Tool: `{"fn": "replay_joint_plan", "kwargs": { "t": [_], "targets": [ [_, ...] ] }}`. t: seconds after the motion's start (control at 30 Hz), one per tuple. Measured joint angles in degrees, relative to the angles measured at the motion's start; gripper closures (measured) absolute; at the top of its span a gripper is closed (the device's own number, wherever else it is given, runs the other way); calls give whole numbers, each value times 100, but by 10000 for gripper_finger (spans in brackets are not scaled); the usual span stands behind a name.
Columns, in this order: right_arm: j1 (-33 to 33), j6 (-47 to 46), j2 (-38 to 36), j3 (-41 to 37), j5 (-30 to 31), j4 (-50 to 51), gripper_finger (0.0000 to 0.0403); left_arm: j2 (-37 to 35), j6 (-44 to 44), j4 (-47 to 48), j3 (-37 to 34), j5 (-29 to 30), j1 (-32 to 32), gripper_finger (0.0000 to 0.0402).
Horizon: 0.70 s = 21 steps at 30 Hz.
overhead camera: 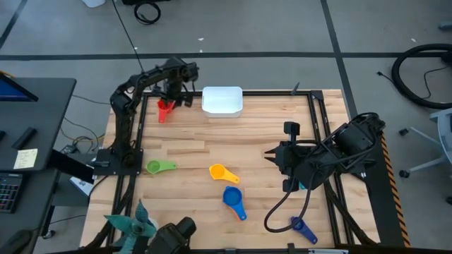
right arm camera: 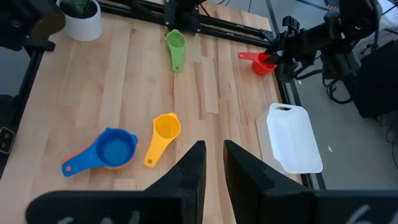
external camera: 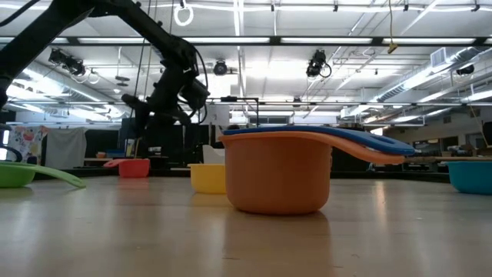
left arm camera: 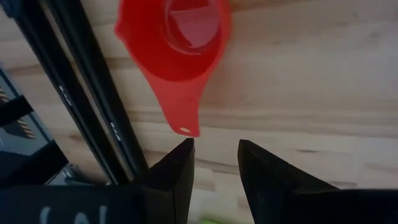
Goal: Nest measuring cups in basket
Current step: Stack the red measuring cup on top of the blue measuring cup
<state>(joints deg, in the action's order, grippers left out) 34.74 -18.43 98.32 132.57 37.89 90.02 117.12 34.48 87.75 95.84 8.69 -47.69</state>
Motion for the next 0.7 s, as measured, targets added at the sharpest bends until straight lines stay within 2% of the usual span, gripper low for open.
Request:
{"fn": "replay_joint_plan", "kwargs": {
  "t": [0.17, 0.33, 0.7],
  "targets": [
    [0, 5, 0, 0, 2, -17, 341, 0, -68, -64, -25, -22, 28, 271],
    [0, -3, -4, 0, 0, -37, 341, 0, -209, -264, -25, -433, 27, 271],
    [0, -3, -4, 0, 0, -37, 341, -2, 295, -658, -70, -116, 27, 271]
  ]
}}
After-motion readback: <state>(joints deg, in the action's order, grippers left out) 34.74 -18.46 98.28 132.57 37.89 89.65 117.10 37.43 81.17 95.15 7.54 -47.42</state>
